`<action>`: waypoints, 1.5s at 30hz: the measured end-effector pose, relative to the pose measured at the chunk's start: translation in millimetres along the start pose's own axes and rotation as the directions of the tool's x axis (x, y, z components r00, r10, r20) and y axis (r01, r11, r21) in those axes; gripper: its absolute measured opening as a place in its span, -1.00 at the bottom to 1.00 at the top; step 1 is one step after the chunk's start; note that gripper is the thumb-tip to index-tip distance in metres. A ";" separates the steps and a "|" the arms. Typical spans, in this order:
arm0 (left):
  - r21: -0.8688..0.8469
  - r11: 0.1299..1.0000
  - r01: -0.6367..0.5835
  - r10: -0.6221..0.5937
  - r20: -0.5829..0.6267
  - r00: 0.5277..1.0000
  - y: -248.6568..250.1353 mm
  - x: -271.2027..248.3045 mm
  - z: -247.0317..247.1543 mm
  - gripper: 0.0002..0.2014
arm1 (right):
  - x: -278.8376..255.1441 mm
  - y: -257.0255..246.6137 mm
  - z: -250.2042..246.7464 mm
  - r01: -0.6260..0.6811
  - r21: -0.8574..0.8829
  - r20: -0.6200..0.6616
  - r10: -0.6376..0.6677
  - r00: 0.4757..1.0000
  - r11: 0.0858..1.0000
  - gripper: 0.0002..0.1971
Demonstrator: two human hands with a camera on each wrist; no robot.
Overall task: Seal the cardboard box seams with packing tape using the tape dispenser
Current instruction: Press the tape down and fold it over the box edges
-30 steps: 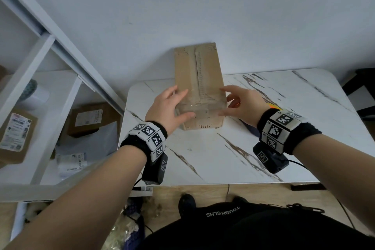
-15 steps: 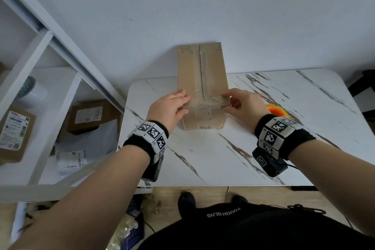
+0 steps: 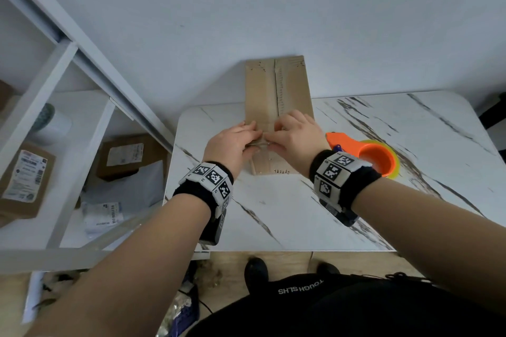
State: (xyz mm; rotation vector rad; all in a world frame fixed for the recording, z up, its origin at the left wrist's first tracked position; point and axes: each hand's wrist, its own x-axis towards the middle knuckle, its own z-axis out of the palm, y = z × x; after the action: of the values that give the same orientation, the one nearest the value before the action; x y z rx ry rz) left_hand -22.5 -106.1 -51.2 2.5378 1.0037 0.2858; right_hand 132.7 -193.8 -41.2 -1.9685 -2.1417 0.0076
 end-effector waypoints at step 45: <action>0.231 0.940 -0.252 0.255 0.018 0.967 -3.3 -8.7 1.1 -0.58 | -32.4 23.1 8.9 -0.093 0.049 -0.188 0.101 0.977 0.994 -0.52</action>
State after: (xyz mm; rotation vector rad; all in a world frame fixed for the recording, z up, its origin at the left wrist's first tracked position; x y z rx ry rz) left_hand -30.5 -110.3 -54.0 2.8861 0.7493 0.2687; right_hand 156.1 -222.1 -59.0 -1.9632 -1.9108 -0.1151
